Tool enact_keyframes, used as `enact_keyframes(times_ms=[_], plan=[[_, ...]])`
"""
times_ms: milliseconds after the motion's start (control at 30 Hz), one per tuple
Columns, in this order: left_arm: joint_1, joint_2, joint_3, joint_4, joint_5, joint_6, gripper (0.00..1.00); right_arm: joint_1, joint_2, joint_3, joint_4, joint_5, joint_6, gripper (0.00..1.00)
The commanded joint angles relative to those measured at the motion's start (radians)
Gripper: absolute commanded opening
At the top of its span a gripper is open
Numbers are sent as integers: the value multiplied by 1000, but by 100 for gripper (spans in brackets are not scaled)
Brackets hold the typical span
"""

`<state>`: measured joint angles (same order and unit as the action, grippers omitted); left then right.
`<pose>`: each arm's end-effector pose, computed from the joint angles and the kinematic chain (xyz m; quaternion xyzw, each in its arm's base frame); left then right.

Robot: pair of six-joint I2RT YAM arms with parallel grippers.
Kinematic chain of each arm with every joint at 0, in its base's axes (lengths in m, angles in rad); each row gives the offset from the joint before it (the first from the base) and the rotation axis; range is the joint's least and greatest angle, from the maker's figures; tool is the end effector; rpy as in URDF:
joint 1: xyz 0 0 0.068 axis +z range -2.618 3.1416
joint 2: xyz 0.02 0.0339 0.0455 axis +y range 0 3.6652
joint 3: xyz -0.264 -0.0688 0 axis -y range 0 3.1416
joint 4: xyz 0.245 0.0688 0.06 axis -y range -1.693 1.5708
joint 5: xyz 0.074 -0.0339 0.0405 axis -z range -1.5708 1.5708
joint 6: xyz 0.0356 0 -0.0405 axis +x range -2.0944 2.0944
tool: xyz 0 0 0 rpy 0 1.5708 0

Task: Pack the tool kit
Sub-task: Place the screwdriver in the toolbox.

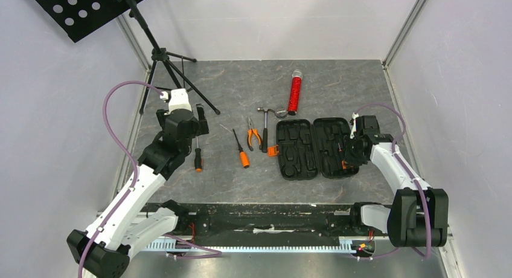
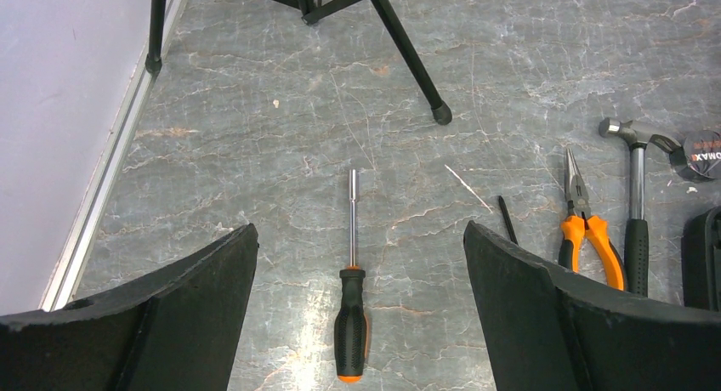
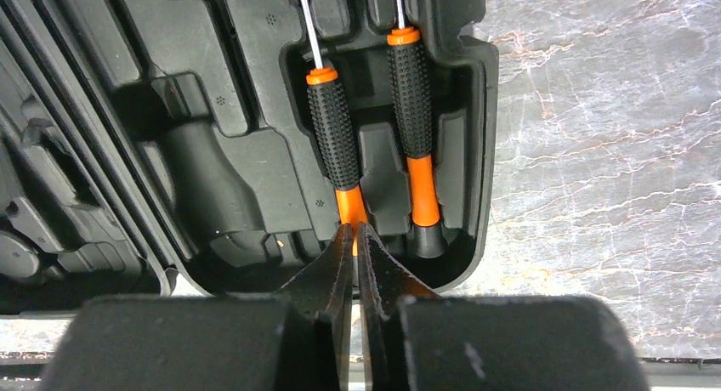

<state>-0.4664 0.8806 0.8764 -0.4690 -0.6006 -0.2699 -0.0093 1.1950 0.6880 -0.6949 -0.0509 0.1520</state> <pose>0.1780 -0.0671 0.3289 -0.0736 0.8262 0.0561 0.5558 0.2059 -0.0001 0.1904 0.0745 0.9799 0.0380 0.1811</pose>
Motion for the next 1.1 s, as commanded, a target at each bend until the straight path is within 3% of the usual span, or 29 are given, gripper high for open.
enact_keyframes(times_ms=[0, 633, 900, 1067], plan=[[4, -20, -6, 43, -21, 47, 96, 4, 19, 47, 26, 15, -8, 6], [5, -21, -7, 43, -42, 57, 96, 32, 145, -112, 22, 65, 24, 0], [9, -23, -7, 43, -43, 62, 96, 32, 271, -67, 51, 117, 31, 0], [12, -29, -8, 43, -44, 63, 96, 32, 246, 9, 43, 88, 13, 0]])
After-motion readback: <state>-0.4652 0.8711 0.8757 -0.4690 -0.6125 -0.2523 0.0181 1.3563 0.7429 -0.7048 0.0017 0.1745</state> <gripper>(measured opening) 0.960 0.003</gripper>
